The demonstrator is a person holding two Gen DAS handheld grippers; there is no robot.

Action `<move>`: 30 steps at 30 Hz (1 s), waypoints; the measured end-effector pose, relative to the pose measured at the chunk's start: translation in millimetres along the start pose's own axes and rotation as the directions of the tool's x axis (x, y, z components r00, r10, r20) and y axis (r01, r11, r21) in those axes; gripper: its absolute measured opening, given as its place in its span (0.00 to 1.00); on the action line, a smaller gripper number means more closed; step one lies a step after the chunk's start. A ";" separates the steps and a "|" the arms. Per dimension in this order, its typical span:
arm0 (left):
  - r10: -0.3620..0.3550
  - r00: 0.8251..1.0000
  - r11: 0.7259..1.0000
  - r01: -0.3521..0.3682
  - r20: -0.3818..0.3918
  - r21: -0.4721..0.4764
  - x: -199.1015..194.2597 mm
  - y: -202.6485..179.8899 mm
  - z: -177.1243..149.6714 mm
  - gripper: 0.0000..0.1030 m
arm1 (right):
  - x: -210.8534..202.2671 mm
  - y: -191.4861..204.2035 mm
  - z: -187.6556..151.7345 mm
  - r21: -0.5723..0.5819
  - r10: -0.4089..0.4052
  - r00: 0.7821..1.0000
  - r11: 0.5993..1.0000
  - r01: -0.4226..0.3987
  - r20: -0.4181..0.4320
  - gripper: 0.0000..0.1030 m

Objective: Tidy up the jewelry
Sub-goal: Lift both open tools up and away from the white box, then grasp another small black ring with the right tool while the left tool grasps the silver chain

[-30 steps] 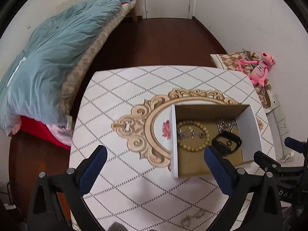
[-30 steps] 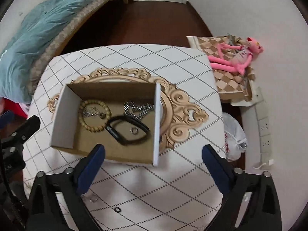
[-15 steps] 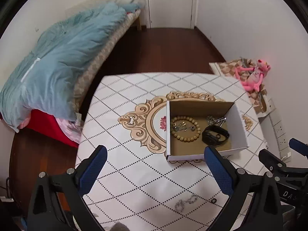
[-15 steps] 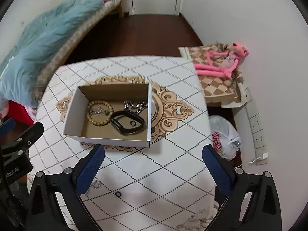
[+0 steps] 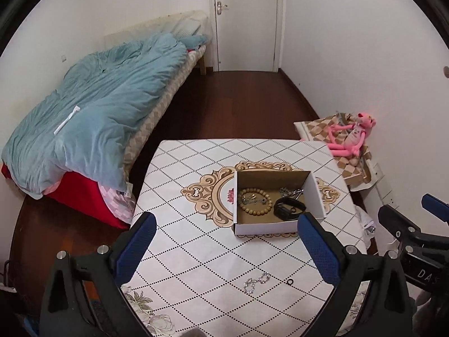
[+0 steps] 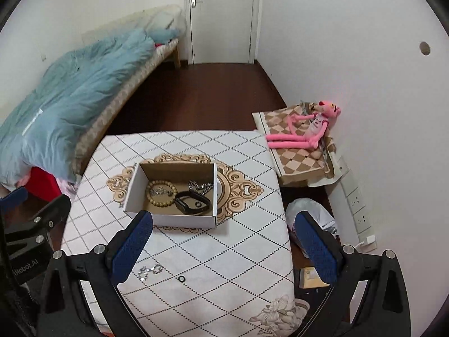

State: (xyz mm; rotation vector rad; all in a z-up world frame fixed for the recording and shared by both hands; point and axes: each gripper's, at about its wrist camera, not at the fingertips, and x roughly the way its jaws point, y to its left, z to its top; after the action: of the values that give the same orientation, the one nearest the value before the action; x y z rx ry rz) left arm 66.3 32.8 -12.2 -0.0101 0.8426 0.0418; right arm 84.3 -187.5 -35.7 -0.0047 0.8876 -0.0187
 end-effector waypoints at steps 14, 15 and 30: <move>0.117 0.976 0.993 -0.117 -0.184 0.009 78.2 16.5 -77.1 1.00 | 86.1 7.0 -84.8 0.051 0.095 0.973 0.995 -0.086 -0.209 0.93; 0.124 0.970 0.992 -0.124 -0.208 0.014 86.1 17.6 -84.3 1.00 | 97.6 9.8 -95.5 0.056 0.111 0.967 0.993 -0.101 -0.231 0.81; 0.157 0.921 0.987 -0.157 -0.355 0.031 131.4 43.0 -144.7 1.00 | 163.3 57.8 -157.8 -0.027 0.137 0.956 0.988 -0.149 -0.258 0.11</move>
State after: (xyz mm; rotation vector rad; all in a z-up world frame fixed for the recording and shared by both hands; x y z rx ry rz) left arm 44.0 76.4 -206.2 0.0536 1.2071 0.1953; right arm 65.8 -132.1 -262.6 0.0195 1.1452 0.1397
